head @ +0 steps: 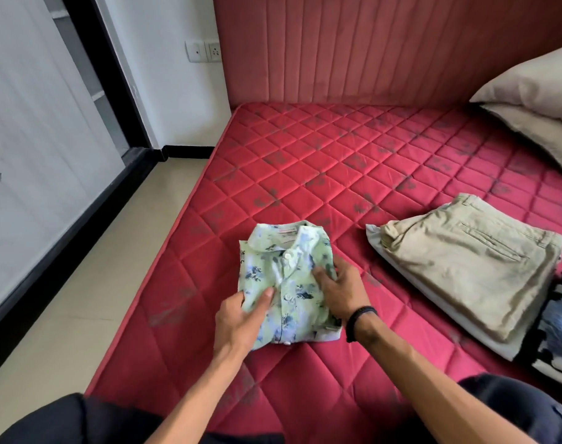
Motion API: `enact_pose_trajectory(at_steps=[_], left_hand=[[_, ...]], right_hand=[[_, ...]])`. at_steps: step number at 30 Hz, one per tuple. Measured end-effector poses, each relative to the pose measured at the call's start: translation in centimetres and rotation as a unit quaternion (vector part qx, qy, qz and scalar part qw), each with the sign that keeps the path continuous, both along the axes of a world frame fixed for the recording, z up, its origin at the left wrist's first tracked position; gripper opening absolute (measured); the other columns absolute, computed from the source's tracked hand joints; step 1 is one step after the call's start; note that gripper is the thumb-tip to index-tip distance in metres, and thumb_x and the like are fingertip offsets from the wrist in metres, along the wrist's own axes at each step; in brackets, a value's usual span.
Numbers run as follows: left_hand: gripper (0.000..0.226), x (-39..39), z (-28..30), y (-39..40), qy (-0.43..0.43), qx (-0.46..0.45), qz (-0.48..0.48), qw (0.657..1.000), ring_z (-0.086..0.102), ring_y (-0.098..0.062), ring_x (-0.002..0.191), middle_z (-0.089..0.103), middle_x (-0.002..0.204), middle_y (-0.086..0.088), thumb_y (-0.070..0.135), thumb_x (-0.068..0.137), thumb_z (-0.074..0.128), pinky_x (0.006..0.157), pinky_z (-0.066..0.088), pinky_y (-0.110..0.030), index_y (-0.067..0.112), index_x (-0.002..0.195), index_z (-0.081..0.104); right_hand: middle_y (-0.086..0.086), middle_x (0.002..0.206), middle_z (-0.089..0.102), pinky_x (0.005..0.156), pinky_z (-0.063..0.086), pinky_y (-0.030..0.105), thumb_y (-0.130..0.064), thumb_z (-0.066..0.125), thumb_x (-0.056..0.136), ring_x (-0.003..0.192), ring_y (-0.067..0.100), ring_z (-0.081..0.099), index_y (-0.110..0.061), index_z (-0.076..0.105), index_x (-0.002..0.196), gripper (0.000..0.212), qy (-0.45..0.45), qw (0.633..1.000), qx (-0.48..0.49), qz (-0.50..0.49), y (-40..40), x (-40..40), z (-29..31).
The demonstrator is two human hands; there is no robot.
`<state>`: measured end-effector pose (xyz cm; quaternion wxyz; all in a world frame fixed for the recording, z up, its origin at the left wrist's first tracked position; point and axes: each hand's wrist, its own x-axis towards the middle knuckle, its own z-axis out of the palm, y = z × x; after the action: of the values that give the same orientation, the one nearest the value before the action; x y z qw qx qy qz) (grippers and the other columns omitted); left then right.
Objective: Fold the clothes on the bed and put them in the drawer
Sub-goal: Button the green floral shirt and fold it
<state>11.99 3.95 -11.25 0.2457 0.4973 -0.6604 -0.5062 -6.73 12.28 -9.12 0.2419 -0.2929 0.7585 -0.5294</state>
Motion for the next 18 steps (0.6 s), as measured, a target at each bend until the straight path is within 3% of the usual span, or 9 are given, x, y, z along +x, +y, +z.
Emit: enact_pose_trajectory(at_steps=[3,6,8,11,14,16,18], left_hand=[[0.057,0.6,-1.4,2.1,-0.029,-0.067,0.071,0.995,0.042,-0.015,0.048,0.049,0.053,-0.001,0.055,0.093,0.064,0.054,0.040,-0.035,0.006,0.067,0.051],[0.058,0.4,-1.5,3.9,-0.031,-0.062,0.103,0.992,0.035,-0.018,0.051,0.037,0.052,0.005,0.047,0.094,0.068,0.055,0.033,-0.037,0.015,0.060,0.033],[0.054,0.3,-1.6,4.0,-0.056,-0.093,0.119,0.987,0.043,-0.025,0.052,0.045,0.051,-0.001,0.048,0.091,0.072,0.057,0.037,-0.038,0.012,0.061,0.044],[0.043,0.2,-1.4,2.0,-0.126,-0.198,0.160,0.959,0.058,-0.036,0.084,0.062,0.081,-0.009,0.062,0.087,0.063,0.076,0.046,-0.043,0.019,0.089,0.068],[0.063,-1.1,0.5,-1.0,-0.149,-0.028,0.168,0.974,0.056,-0.036,0.115,0.063,0.119,-0.017,0.075,0.089,0.051,0.093,0.042,-0.042,0.020,0.117,0.059],[0.078,-2.9,1.5,-2.1,-0.172,0.049,0.134,0.975,0.056,-0.039,0.121,0.057,0.133,-0.021,0.079,0.090,0.044,0.093,0.043,-0.043,0.014,0.134,0.048],[0.085,-4.0,1.9,-1.8,-0.201,0.053,0.102,0.973,0.053,-0.045,0.127,0.050,0.143,-0.025,0.074,0.095,0.039,0.099,0.045,-0.047,0.007,0.148,0.033]], right_hand=[[-0.008,0.081,0.069,0.068,0.046,0.036,-0.025,0.056,0.103,0.080,0.016,0.065,-0.019,0.062,0.090,0.016,0.087,0.996,0.009,0.014,-0.9,1.1,-0.5],[-0.003,0.081,0.065,0.067,0.035,0.033,-0.023,0.056,0.102,0.093,0.034,0.065,-0.020,0.059,0.084,0.018,0.078,0.992,0.095,-0.037,-0.5,1.9,-2.4],[0.007,0.093,0.068,0.070,0.041,0.038,-0.031,0.057,0.099,0.098,0.040,0.063,-0.018,0.062,0.095,0.015,0.109,0.978,0.160,-0.082,0.0,2.1,-2.9],[0.014,0.119,0.057,0.091,0.044,0.046,-0.047,0.057,0.098,0.109,0.042,0.055,-0.018,0.059,0.124,0.039,0.164,0.960,0.210,-0.092,0.3,2.0,-2.5],[0.015,0.123,0.055,0.097,0.044,0.045,-0.060,0.060,0.093,0.115,0.041,0.055,-0.013,0.051,0.129,0.060,0.097,0.968,0.221,-0.068,-0.8,1.7,-1.9],[0.006,0.113,0.060,0.086,0.049,0.039,-0.068,0.067,0.084,0.110,0.034,0.062,-0.012,0.049,0.125,0.071,-0.007,0.971,0.234,-0.048,-2.2,1.4,-0.6],[0.003,0.103,0.069,0.073,0.055,0.034,-0.067,0.079,0.074,0.094,0.027,0.070,-0.009,0.057,0.120,0.077,-0.133,0.967,0.215,-0.031,-3.1,0.7,0.9]])
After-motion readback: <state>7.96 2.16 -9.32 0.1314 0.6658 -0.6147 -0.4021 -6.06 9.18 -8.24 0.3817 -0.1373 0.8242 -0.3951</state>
